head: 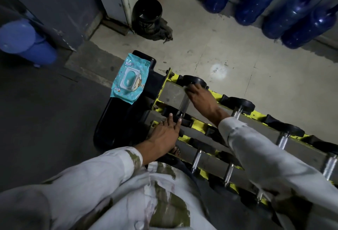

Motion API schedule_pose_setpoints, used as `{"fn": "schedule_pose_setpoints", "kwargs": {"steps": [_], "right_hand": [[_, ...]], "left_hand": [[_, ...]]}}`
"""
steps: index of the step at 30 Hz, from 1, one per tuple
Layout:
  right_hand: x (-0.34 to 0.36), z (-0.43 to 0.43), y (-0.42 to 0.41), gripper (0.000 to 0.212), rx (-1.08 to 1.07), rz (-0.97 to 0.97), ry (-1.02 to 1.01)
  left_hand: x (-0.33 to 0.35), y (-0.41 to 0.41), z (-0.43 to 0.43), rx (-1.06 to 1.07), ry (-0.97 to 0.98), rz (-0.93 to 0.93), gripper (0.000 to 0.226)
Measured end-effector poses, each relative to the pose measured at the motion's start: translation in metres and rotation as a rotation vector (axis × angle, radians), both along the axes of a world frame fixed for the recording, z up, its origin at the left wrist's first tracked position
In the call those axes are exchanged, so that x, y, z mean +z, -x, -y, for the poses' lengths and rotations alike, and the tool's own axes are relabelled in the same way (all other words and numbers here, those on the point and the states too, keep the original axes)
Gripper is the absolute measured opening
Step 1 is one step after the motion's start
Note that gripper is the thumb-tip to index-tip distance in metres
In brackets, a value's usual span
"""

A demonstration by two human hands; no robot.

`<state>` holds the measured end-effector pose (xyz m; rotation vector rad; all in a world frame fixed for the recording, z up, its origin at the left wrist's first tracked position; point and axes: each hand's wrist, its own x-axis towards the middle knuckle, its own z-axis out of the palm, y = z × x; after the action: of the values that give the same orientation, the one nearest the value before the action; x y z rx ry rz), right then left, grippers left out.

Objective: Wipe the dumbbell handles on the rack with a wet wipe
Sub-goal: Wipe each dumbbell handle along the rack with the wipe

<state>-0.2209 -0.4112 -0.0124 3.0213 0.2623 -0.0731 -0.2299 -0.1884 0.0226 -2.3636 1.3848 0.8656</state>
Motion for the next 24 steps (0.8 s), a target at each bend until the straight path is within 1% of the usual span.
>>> {"fn": "schedule_pose_setpoints", "kwargs": {"steps": [2, 3, 5, 6, 7, 8, 10, 11, 12, 13, 15, 16, 17, 19, 21, 22, 24], "right_hand": [[0.002, 0.001, -0.008, 0.042, -0.010, -0.060, 0.004], [0.001, -0.003, -0.008, 0.035, 0.038, -0.134, -0.010], [0.005, -0.015, -0.005, 0.026, 0.201, -0.317, -0.049], [0.011, -0.019, -0.008, 0.024, 0.251, -0.370, -0.047], [0.018, -0.019, -0.014, 0.024, 0.267, -0.377, -0.020], [0.021, -0.017, -0.023, 0.026, 0.240, -0.357, 0.011], [0.028, -0.011, -0.038, 0.028, 0.075, -0.275, 0.079], [0.029, -0.012, -0.040, 0.028, 0.008, -0.274, 0.103], [0.031, -0.019, -0.041, 0.029, 0.001, -0.303, 0.105], [0.030, -0.029, -0.039, 0.029, 0.047, -0.375, 0.090], [0.033, -0.048, -0.033, 0.028, 0.133, -0.597, 0.016], [0.036, -0.050, -0.035, 0.028, 0.156, -0.650, 0.012], [0.039, -0.047, -0.041, 0.029, 0.160, -0.618, 0.036], [0.039, -0.035, -0.050, 0.034, 0.076, -0.507, 0.082], [0.036, -0.030, -0.042, 0.036, 0.008, -0.446, 0.039], [0.035, -0.034, -0.033, 0.031, 0.028, -0.433, -0.023], [0.025, -0.041, -0.010, 0.015, 0.108, -0.367, -0.126]], "left_hand": [[-0.001, -0.001, -0.001, 0.000, 0.005, 0.005, 0.086], [-0.001, -0.001, -0.002, -0.002, 0.008, 0.005, 0.087], [-0.001, 0.000, -0.001, -0.006, 0.007, 0.006, 0.087], [0.000, 0.000, -0.002, -0.010, 0.006, 0.009, 0.087], [0.000, 0.000, -0.002, -0.013, 0.009, 0.015, 0.085], [0.000, 0.000, -0.002, -0.016, 0.014, 0.022, 0.084], [-0.001, 0.000, -0.002, -0.023, 0.025, 0.030, 0.082], [-0.001, 0.000, -0.002, -0.025, 0.024, 0.030, 0.081], [0.000, 0.000, -0.003, -0.025, 0.023, 0.028, 0.080], [0.000, 0.000, -0.003, -0.023, 0.024, 0.025, 0.077], [0.000, 0.001, -0.004, -0.019, 0.048, 0.030, 0.071], [-0.001, 0.001, -0.005, -0.019, 0.064, 0.035, 0.071], [-0.001, 0.001, -0.007, -0.020, 0.077, 0.038, 0.073], [-0.003, 0.000, -0.010, -0.016, 0.098, 0.022, 0.078], [-0.002, -0.001, -0.014, 0.016, 0.147, -0.023, 0.086], [-0.002, -0.003, -0.016, 0.030, 0.186, -0.045, 0.088], [-0.005, -0.007, -0.021, 0.008, 0.281, -0.058, 0.086]]}}
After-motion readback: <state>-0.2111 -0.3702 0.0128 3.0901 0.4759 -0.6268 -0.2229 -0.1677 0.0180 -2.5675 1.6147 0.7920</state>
